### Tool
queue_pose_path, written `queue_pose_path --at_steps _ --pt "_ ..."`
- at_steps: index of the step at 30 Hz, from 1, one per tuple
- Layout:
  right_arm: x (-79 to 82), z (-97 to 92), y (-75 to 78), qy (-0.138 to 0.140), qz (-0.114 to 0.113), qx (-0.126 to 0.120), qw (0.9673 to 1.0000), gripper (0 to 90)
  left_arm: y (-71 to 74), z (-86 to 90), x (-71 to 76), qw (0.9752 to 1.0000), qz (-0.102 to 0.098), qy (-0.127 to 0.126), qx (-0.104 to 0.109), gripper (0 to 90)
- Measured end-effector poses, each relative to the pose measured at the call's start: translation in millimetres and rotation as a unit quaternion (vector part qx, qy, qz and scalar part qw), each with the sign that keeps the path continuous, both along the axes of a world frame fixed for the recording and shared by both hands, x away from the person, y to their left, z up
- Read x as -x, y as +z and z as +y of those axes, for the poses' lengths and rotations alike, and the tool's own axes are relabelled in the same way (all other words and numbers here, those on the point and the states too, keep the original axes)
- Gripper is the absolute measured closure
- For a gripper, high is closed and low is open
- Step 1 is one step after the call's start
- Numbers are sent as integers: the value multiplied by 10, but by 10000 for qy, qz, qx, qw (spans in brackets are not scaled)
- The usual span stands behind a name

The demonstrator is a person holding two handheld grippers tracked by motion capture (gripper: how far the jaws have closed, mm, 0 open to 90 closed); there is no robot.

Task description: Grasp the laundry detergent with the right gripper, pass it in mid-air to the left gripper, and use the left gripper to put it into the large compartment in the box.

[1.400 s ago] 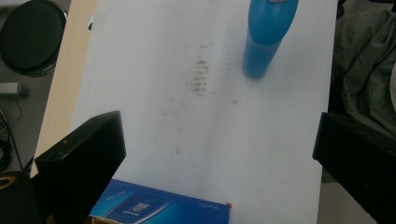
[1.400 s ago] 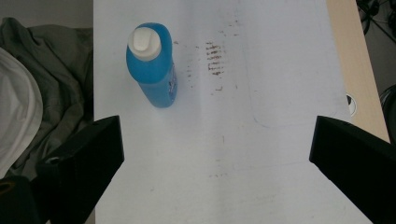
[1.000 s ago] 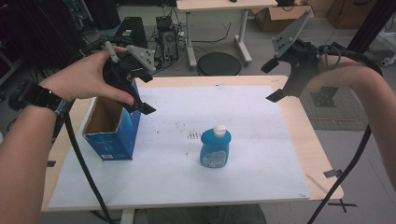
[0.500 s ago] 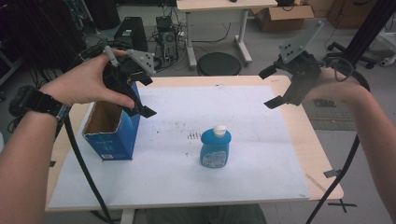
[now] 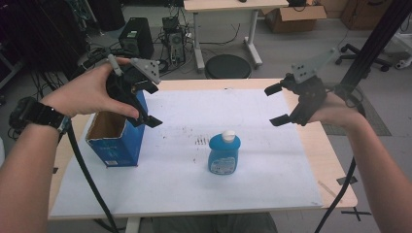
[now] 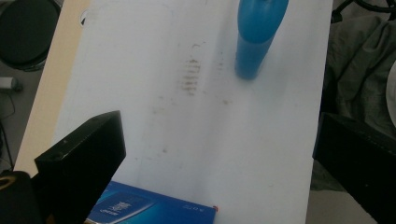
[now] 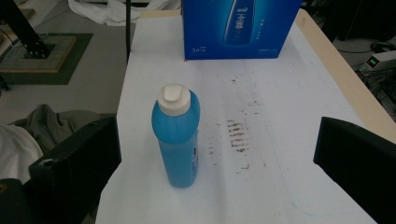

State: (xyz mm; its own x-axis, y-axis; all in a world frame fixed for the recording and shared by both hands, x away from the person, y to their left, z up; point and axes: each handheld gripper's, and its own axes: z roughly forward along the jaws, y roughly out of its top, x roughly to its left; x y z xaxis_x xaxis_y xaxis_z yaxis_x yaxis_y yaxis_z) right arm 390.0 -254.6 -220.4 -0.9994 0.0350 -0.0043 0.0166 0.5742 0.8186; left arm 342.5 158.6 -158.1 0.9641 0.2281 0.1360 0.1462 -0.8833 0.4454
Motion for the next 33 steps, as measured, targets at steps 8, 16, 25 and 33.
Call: queue_pose_path --at_steps 8,16,25,33 --pt "8 40 -286 -107 109 -193 9997 3 -28 16 13 10000 15 5 7 31" --pt "90 121 -569 -172 143 -463 9987 5 -73 20 5 10000 51 42 -24 31" --pt "140 266 -805 -135 279 -426 9986 4 -114 3 12 10000 63 -1 -8 31" --pt "213 389 -1020 -148 293 -389 9987 6 -139 18 15 9999 105 -10 -16 31"
